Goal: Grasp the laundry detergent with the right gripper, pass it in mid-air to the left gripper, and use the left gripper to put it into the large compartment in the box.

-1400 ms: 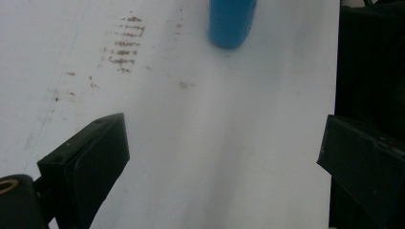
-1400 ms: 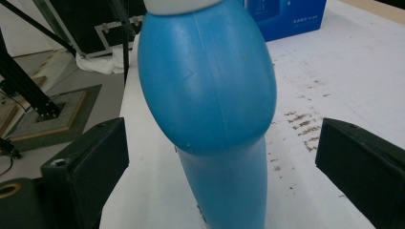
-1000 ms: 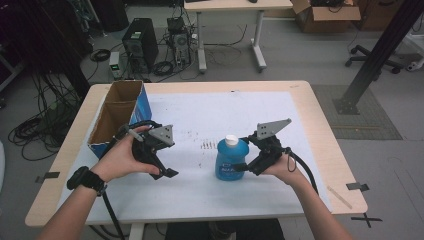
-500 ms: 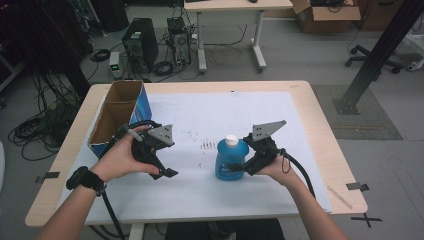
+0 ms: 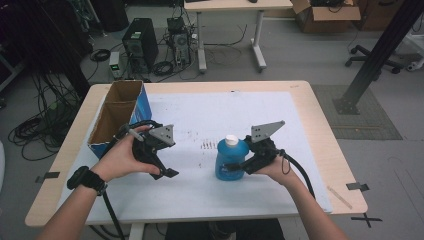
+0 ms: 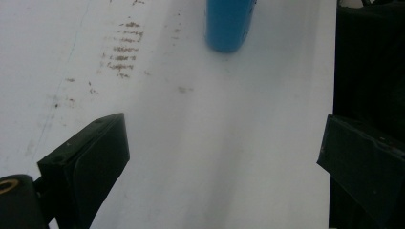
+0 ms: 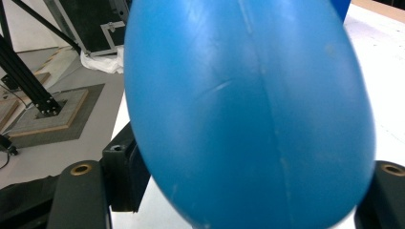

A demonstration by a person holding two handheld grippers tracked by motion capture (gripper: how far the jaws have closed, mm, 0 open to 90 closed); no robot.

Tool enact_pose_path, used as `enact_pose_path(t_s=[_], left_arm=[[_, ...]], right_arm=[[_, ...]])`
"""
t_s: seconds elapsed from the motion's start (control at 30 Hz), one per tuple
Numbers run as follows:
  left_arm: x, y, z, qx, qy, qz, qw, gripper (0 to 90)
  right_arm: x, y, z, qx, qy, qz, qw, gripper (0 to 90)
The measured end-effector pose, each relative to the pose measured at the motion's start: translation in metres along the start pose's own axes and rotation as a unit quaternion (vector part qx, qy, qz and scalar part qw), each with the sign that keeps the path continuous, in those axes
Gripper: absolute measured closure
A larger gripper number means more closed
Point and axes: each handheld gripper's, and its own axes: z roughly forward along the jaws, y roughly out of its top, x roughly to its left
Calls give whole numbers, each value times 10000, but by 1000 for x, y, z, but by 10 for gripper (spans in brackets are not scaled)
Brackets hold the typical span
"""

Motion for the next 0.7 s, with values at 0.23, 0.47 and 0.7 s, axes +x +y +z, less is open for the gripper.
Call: enact_pose_path(t_s=[0.23,0.47,0.7], left_arm=[[0,0,-2,-13,15,16,10000,37],[-1,0,-3,-30,21,8,10000,37],[-1,0,-3,-28,19,14,10000,37]], right_arm=[[-1,0,-1,8,-53,-30,10000,343],[-1,-1,-1,-7,-88,-34,10000,363],[0,0,-2,2,-135,-74,9999,377]])
